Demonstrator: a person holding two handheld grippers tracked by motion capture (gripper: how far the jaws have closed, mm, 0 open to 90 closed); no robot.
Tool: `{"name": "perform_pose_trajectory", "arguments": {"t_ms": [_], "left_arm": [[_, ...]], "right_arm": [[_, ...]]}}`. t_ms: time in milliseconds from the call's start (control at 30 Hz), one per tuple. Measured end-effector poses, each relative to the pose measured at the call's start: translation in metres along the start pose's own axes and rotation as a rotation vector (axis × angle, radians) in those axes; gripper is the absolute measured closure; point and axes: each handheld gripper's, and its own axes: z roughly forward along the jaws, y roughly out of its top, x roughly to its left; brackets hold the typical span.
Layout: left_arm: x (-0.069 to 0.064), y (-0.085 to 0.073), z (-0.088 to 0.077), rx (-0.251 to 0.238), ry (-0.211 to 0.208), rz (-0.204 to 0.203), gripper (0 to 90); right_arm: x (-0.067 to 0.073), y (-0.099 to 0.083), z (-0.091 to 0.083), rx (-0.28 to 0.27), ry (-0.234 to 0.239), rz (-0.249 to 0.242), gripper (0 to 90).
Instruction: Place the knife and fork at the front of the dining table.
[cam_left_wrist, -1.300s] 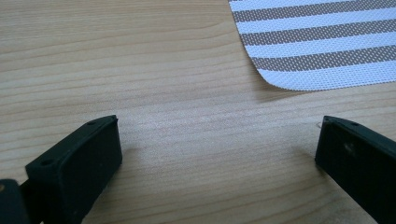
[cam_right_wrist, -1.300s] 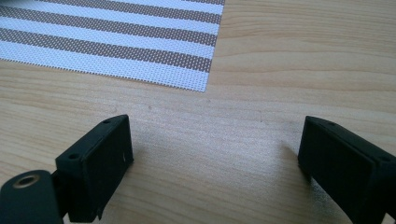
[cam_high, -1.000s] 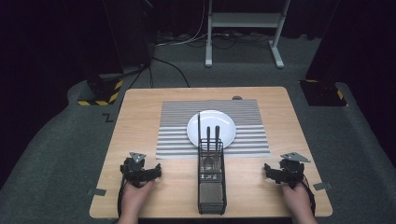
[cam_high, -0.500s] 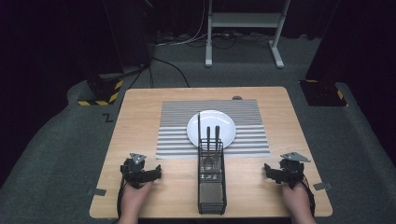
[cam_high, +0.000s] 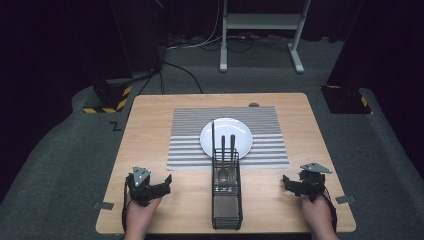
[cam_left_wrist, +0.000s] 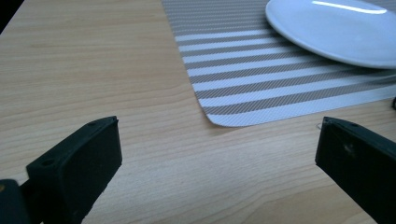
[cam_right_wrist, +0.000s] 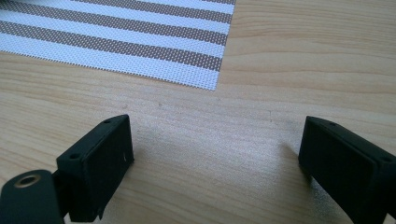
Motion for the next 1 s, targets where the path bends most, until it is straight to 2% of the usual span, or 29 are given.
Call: {"name": "perform_pose_trajectory", "arguments": {"t_ms": [67, 100, 133, 267, 367, 433, 567, 733, 800, 867, 1000], "left_arm": [[0.0, 0.0, -0.001, -0.012, -0.012, 0.004, 0.6], [-0.002, 0.001, -0.005, -0.066, -0.057, -0.008, 0.5], [-0.002, 0.001, -0.005, -0.066, -0.057, -0.008, 0.5], [-0.007, 0.002, -0.011, -0.142, -0.09, -0.021, 0.5], [-0.011, 0.002, -0.013, -0.168, -0.102, -0.007, 0.5], [-0.014, 0.002, -0.014, -0.196, -0.138, 0.0, 0.6], [-0.02, 0.003, -0.017, -0.265, -0.183, 0.006, 2.2], [-0.022, 0.005, -0.02, -0.291, -0.212, 0.012, 4.8], [-0.022, 0.005, -0.021, -0.293, -0.216, 0.002, 6.1], [-0.023, 0.007, -0.023, -0.296, -0.237, -0.011, 6.7], [-0.026, 0.011, -0.025, -0.294, -0.24, -0.011, 6.7]], "right_arm": [[0.0, 0.0, 0.0, 0.0, 0.0, 0.0, 9.8], [0.0, 0.0, 0.0, 0.0, -0.001, 0.001, 9.9], [0.0, 0.0, 0.0, 0.0, -0.001, 0.001, 9.9], [0.0, 0.0, 0.0, 0.0, -0.001, -0.001, 9.9], [0.0, 0.0, 0.0, 0.0, -0.001, 0.0, 9.9], [0.0, 0.0, 0.0, -0.001, -0.001, -0.001, 9.9], [0.0, 0.0, 0.0, -0.001, 0.0, -0.001, 9.9], [0.0, 0.0, 0.0, -0.001, -0.001, -0.001, 10.0], [0.0, 0.0, 0.0, -0.001, -0.001, -0.001, 10.0], [0.0, 0.0, 0.0, -0.001, -0.001, -0.001, 9.9], [0.0, 0.0, 0.0, -0.001, 0.0, -0.001, 9.9]]}}
